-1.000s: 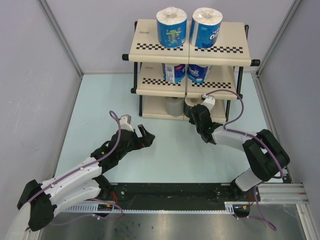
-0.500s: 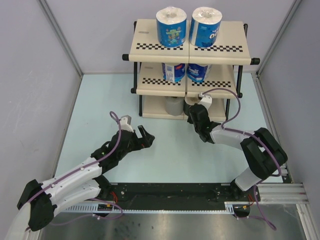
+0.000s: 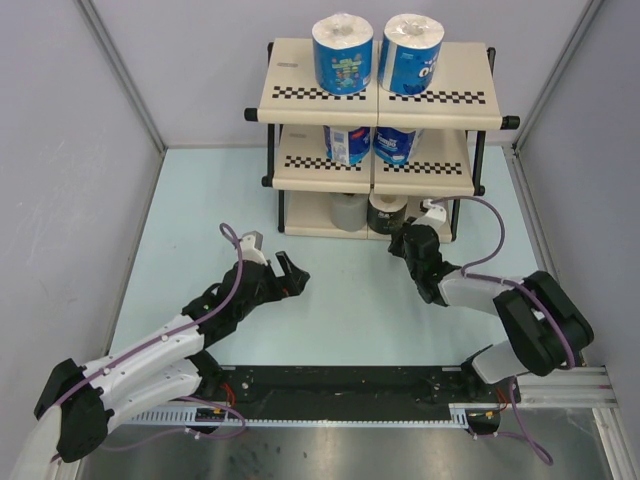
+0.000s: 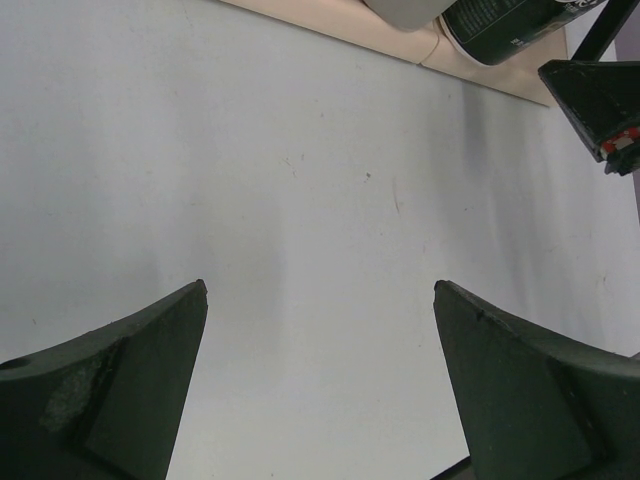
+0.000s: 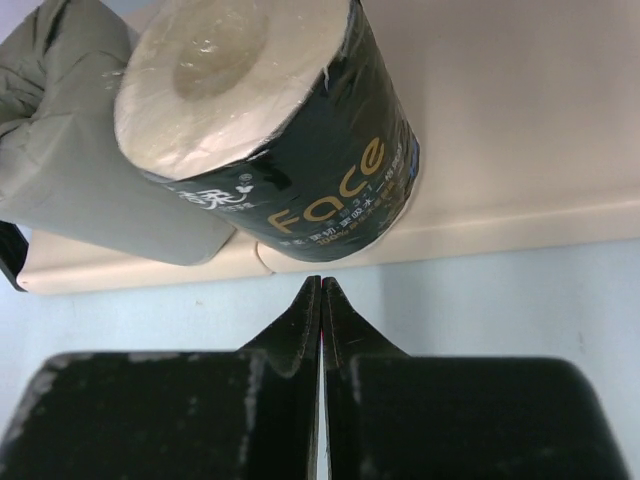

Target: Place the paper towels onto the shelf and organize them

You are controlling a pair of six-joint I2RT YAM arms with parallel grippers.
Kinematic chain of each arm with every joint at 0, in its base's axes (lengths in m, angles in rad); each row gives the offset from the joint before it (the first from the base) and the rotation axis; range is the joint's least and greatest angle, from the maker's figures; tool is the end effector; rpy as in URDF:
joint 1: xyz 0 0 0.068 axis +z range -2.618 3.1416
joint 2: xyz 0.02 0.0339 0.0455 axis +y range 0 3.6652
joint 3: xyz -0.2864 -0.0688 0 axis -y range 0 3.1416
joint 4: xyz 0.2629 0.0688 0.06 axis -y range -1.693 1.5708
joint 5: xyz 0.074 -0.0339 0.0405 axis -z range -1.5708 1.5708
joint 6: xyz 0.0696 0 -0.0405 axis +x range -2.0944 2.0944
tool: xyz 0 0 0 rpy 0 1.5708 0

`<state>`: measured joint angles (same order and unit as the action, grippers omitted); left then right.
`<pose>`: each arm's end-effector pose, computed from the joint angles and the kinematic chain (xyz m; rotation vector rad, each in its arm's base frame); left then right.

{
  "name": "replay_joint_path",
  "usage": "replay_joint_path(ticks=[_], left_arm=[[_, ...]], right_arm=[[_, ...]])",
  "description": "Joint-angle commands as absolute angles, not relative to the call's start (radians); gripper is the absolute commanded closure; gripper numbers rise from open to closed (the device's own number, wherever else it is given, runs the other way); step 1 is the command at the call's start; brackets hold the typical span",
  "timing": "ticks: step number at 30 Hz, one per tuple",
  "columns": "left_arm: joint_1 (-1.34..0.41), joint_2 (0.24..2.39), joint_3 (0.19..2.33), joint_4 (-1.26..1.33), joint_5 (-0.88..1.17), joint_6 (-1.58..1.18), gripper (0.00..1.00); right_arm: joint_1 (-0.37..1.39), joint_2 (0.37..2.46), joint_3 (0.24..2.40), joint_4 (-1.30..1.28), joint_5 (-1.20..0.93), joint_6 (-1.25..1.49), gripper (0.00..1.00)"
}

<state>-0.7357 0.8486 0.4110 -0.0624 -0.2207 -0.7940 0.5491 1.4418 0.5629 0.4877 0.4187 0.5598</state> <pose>0.1724 -0.1355 0.2033 -0.2022 2.1265 -0.7051 0.2914 0.1451 0.1809 0.2835 1.9199 0.3299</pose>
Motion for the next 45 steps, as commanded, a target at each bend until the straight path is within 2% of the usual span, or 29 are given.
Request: replay_joint_path(ticks=[1,7,31,39,45], left_arm=[[-0.738,0.835,0.396,-0.018,-0.195,-0.792,0.00],[-0.738,0.824,0.380,-0.005,-0.192,-0.781,0.00],[-0.738,0.828,0.371,-0.017,-0.184,-0.784,0.00],[-0.738,0.836,0.371,-0.009,-0.187,-0.779,0.00],[-0.738,0.853,0.371,-0.005,-0.186,-0.779,0.00]], right_arm=[[0.520,1.534,0.512,0.771,0.325,0.581,1.00],[0.488,1.631,0.502,1.024,0.250,0.580,1.00],[0.463,1.879,0.532,1.423,0.229,0.523,1.00],[0.471,1.781,0.503,1.362,0.172,0.499,1.00],[0.477,1.681,0.417,1.342,0.242,0.494,1.00]])
